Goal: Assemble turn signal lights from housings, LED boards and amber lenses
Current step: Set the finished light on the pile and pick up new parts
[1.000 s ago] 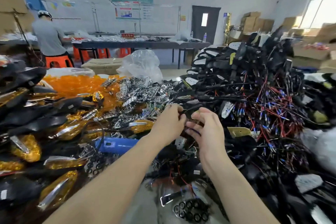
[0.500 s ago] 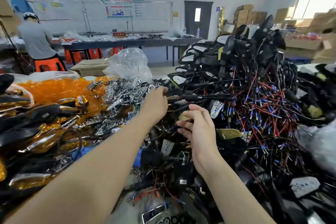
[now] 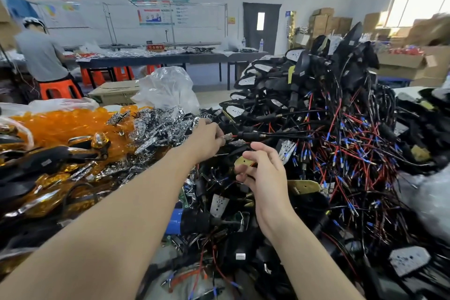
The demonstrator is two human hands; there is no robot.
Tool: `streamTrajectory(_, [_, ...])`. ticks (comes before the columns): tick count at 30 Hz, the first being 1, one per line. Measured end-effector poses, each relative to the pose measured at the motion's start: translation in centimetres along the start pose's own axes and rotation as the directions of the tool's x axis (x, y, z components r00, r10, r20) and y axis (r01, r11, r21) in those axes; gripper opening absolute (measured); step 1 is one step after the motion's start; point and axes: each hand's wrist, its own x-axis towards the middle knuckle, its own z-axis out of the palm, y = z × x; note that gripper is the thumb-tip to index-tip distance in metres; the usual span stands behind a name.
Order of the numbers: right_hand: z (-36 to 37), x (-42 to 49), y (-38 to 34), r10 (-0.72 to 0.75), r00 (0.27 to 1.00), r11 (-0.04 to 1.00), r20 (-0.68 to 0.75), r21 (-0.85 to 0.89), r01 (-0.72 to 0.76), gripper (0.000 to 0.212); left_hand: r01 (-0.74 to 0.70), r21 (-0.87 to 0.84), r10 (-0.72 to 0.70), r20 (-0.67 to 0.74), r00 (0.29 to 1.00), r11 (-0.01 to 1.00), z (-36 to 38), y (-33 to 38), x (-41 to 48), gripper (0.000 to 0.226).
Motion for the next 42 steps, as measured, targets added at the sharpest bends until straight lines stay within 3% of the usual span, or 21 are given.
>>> streamTrajectory(4, [0.1, -0.1, -0.2, -0.003, 1.000, 1.000, -0.003, 0.003, 0.003, 0.021, -0.004, -0.077, 0.004, 0.004, 1.000, 0.997, -0.3, 0.1, 0.0, 0.011])
streamTrajectory(9, [-0.1, 0.0, -0.4, -0.017, 1.000, 1.000, -0.004, -0.010, 0.017, 0.021, 0.037, -0.232, -0.039, -0.004, 0.999, 0.972, -0.5, -0.1, -0.2, 0.041])
streamTrajectory(13, [0.0, -0.1, -0.5, -0.023, 1.000, 1.000, -0.002, -0.022, 0.022, 0.021, 0.008, -0.328, -0.011, -0.008, 1.000, 0.944, -1.5, -0.7, -1.0, 0.029])
streamTrajectory(15, [0.2, -0.2, -0.5, -0.026, 1.000, 0.999, 0.000, -0.031, 0.026, 0.021, 0.032, -0.503, -0.036, 0.002, 0.999, 0.864, -2.3, -0.8, -1.8, 0.028])
streamTrajectory(18, [0.7, -0.6, -0.6, -0.030, 1.000, 0.999, 0.004, -0.029, 0.030, 0.021, 0.080, -0.758, -0.077, 0.039, 0.996, 0.647, -3.8, 0.0, -3.3, 0.031])
streamTrajectory(24, [2.5, -2.8, -1.1, -0.063, 0.996, 0.994, 0.067, -0.085, 0.068, 0.019, -0.138, -0.887, -0.207, -0.250, 0.946, 0.441, -11.1, 2.2, -5.5, 0.014])
streamTrajectory(29, [4.8, -5.0, -2.7, -0.151, 0.974, 0.983, 0.168, -0.077, 0.166, 0.020, -0.495, -0.797, -0.280, -0.591, 0.756, 0.346, -20.4, 5.3, -8.0, 0.007])
streamTrajectory(30, [5.2, -5.4, -3.1, -0.177, 0.965, 0.978, 0.195, -0.078, 0.195, 0.019, -0.562, -0.744, -0.252, -0.659, 0.709, 0.362, -22.1, 5.9, -8.7, 0.007])
streamTrajectory(32, [5.8, -6.1, -3.8, -0.241, 0.941, 0.962, 0.237, -0.072, 0.264, 0.018, -0.643, -0.578, -0.143, -0.789, 0.598, 0.503, -24.9, 7.1, -10.4, 0.013])
streamTrajectory(34, [6.3, -6.6, -4.4, -0.305, 0.919, 0.944, 0.249, -0.048, 0.326, 0.018, -0.616, -0.410, 0.018, -0.823, 0.568, 0.673, -26.3, 8.0, -12.1, 0.014])
streamTrajectory(36, [6.6, -6.8, -4.8, -0.336, 0.912, 0.939, 0.237, 0.013, 0.343, 0.018, -0.546, -0.325, 0.194, -0.698, 0.690, 0.772, -26.1, 8.7, -13.8, 0.019])
streamTrajectory(38, [6.7, -6.7, -4.7, -0.301, 0.928, 0.954, 0.222, 0.080, 0.290, 0.019, -0.444, -0.264, 0.297, -0.452, 0.841, 0.856, -24.2, 9.1, -15.1, 0.029])
streamTrajectory(40, [6.6, -6.7, -3.9, -0.207, 0.952, 0.972, 0.224, 0.161, 0.174, 0.026, -0.385, -0.137, 0.345, -0.245, 0.906, 0.913, -20.4, 8.6, -16.0, 0.028])
streamTrajectory(42, [6.2, -7.0, -2.4, -0.115, 0.964, 0.974, 0.240, 0.219, 0.062, 0.045, -0.373, -0.135, 0.358, -0.123, 0.926, 0.918, -15.2, 7.4, -16.8, 0.027])
